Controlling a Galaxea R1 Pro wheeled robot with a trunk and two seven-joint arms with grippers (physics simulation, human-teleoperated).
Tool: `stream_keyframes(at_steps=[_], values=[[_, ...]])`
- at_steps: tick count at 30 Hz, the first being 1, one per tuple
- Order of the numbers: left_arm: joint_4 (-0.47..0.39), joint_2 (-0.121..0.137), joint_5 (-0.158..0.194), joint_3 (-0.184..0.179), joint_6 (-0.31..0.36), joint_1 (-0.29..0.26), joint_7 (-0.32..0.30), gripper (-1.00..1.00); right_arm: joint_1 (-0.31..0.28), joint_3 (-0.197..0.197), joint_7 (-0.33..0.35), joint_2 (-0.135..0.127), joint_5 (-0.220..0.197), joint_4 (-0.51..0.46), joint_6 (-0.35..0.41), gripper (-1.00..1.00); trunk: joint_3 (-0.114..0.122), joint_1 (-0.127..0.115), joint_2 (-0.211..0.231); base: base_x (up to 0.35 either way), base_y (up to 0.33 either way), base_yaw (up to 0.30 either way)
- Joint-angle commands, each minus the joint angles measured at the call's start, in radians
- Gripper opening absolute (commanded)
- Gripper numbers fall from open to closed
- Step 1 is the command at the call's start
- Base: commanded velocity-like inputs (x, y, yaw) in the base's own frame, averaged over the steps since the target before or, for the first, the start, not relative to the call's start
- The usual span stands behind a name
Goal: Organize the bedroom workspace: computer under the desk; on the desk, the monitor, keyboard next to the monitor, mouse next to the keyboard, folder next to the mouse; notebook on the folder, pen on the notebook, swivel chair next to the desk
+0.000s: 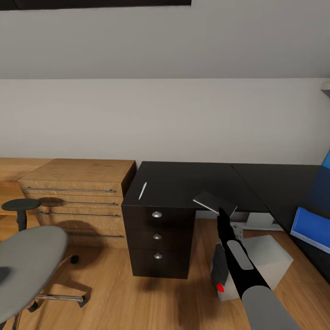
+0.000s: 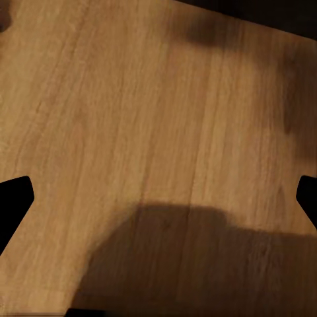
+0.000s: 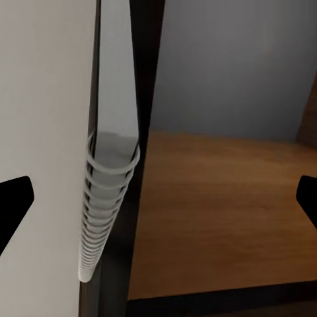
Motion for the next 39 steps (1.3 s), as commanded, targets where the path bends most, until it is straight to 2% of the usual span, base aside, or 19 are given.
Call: stream_keyframes(at_steps=[1,31,39], values=[[0.0,0.001,0.009,-0.002,0.005,0.0,0.001,1.0,0.0,-0.001,0.003,0.001,-0.011,0.0,-0.002,1.0,-0.001,0.0,0.0,0.026,0.004,0.0],[0.009,0.0,0.009,0.001,0.004,0.0,0.002,1.0,0.0,-0.002,0.004,0.0,-0.007,0.0,-0.003,1.0,0.002,-0.004,0.007,0.003,0.0,0.0],[0.01,0.0,0.009,-0.001,0.003,0.0,0.001,1.0,0.0,-0.002,0.004,-0.001,-0.006,-0.001,-0.004,1.0,0.002,-0.004,0.007,0.12,0.0,0.0]])
